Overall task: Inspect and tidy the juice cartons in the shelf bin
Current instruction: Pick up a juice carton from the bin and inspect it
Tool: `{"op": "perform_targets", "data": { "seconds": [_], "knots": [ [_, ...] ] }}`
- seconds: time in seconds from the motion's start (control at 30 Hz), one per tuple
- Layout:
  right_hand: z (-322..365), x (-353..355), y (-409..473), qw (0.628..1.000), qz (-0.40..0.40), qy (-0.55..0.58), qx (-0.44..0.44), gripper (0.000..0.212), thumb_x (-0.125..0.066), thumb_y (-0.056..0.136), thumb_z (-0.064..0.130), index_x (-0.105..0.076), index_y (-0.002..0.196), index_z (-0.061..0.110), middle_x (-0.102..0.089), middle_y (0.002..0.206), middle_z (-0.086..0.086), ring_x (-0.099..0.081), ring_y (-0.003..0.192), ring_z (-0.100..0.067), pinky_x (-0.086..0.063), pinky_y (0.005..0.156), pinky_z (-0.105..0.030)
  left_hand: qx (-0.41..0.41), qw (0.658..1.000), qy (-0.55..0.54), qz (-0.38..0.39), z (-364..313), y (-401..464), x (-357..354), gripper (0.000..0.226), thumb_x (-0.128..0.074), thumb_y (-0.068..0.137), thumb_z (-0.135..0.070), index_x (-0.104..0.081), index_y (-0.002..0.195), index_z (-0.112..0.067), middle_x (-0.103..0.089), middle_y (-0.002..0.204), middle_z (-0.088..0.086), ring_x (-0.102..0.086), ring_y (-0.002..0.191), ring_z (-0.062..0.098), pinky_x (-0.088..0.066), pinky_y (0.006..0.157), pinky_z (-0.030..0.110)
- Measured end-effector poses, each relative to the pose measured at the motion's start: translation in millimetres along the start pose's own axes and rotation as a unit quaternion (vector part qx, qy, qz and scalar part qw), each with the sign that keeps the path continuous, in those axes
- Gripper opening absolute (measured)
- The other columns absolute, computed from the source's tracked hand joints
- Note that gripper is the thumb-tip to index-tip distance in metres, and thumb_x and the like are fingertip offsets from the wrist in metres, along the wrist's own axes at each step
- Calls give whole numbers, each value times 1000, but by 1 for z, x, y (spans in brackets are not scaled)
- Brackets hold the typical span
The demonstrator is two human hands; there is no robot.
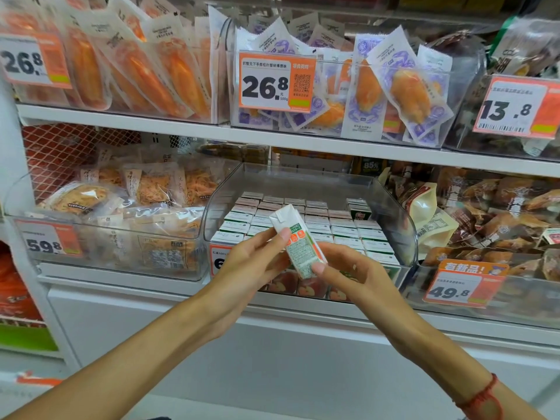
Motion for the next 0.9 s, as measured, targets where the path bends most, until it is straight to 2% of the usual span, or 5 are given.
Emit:
{"op": "perform_targets", "data": {
  "seconds": [0.2, 0.33, 0.47, 0.67, 0.9],
  "knots": [
    [-1, -4, 0, 999, -35, 41, -3, 55, -78, 65, 39, -65, 117, 28, -74, 96, 14, -68, 90, 2, -53, 70, -11, 2, 996, 59, -63, 3, 1, 2, 30, -57, 92, -41, -68, 117, -27, -75, 107, -8, -68, 106, 6, -53, 93, 24],
    [-4, -1, 2, 986, -106, -122, 44, 56, -86, 70, 29, -58, 117, 41, -65, 99, 23, -60, 92, 9, -51, 73, -10, 8, 994, 35, -104, 7, 0, 2, 28, -64, 90, -34, -69, 116, -23, -77, 100, -7, -72, 96, 8, -58, 79, 19],
    [-7, -7, 1, 971, -72, -208, 95, 70, -86, 70, 33, -45, 124, 52, -53, 106, 18, -56, 99, 0, -53, 78, -16, -32, 994, 58, -83, 7, 0, 0, 36, -74, 76, -36, -68, 112, -33, -76, 102, -10, -71, 97, 5, -56, 75, 15],
    [-5, 4, 4, 998, 7, -16, 67, 56, -76, 71, 39, -58, 125, 42, -68, 112, 18, -62, 106, 3, -52, 83, -14, -119, 977, 173, -29, -4, -4, 2, 43, -72, 85, -8, -63, 114, -38, -70, 111, -24, -66, 104, -3, -51, 79, 9],
    [-3, 10, 1, 992, -44, 29, 111, 47, -71, 72, 40, -63, 118, 42, -69, 112, 24, -63, 107, 4, -52, 79, -11, -178, 950, 256, -3, -4, -4, 2, 52, -68, 84, -27, -51, 126, -53, -58, 128, -32, -47, 127, -8, -40, 96, 6]
  ]
}}
Point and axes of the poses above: each hand's wrist, its own y-axis towards the middle knuckle, its own x-axis out of the back of the hand, z = x × y, the point moved 2 cm from there along y, towards the middle knuckle
